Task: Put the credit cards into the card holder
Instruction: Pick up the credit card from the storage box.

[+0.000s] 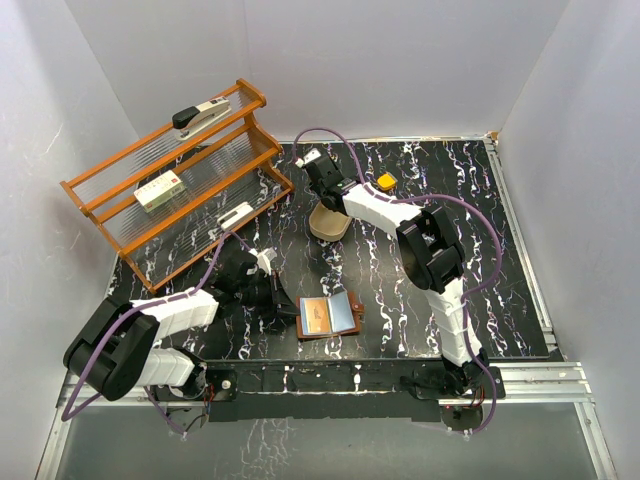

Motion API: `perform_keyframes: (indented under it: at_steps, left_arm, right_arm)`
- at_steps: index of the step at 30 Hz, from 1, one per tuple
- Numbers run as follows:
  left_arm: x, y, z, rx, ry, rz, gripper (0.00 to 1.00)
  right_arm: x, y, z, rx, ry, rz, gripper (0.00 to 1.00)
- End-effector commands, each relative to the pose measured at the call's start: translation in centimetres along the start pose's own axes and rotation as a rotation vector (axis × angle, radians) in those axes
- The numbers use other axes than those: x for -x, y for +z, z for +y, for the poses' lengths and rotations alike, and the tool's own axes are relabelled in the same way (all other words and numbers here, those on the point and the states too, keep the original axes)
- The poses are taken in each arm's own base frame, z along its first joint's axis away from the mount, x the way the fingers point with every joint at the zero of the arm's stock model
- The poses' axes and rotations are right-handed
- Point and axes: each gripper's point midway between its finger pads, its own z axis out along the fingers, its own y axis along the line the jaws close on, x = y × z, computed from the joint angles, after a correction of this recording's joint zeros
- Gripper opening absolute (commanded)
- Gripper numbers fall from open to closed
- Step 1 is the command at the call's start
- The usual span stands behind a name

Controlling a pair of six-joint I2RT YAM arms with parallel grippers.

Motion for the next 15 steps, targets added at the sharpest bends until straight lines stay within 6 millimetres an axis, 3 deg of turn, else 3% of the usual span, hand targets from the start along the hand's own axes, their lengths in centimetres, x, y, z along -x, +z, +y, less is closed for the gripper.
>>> perform_keyframes:
  at_steps: [1,15]
  left_arm:
    - [-0.05,-0.18,-0.43,-0.017,0.019,0.002,0.0]
    - [-0.04,-0.09,-0.3,-0.007,0.022,0.009,0.0]
  right_arm:
    - [4.22,-2.73,-4.29,-0.084,0.064,-0.109,0.28]
    - [4.75,-3.57,-5.06,-0.092,0.067,-0.115,0.18]
